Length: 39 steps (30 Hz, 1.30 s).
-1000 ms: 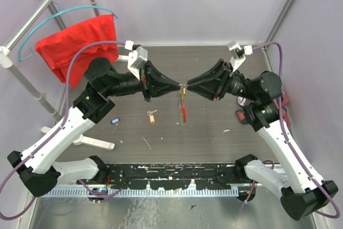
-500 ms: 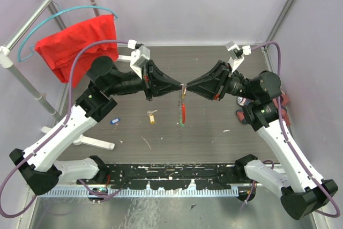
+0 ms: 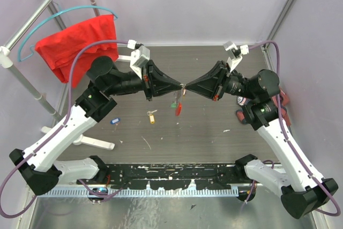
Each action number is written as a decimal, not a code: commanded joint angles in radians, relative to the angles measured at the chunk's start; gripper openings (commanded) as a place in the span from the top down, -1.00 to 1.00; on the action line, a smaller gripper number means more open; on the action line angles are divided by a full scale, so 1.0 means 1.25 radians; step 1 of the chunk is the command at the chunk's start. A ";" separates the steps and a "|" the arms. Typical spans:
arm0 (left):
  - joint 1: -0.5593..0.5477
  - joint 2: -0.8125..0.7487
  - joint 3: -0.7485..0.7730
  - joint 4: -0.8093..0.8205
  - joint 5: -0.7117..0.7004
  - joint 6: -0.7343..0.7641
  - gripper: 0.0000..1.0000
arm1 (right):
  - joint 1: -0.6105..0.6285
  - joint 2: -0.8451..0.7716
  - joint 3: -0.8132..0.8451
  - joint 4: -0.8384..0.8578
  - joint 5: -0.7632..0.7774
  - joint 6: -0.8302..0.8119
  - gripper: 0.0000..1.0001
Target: Put the keys on the keyring
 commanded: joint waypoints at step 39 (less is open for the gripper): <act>0.001 -0.036 0.013 0.067 -0.033 -0.012 1.00 | 0.056 -0.023 0.099 -0.241 0.089 -0.226 0.55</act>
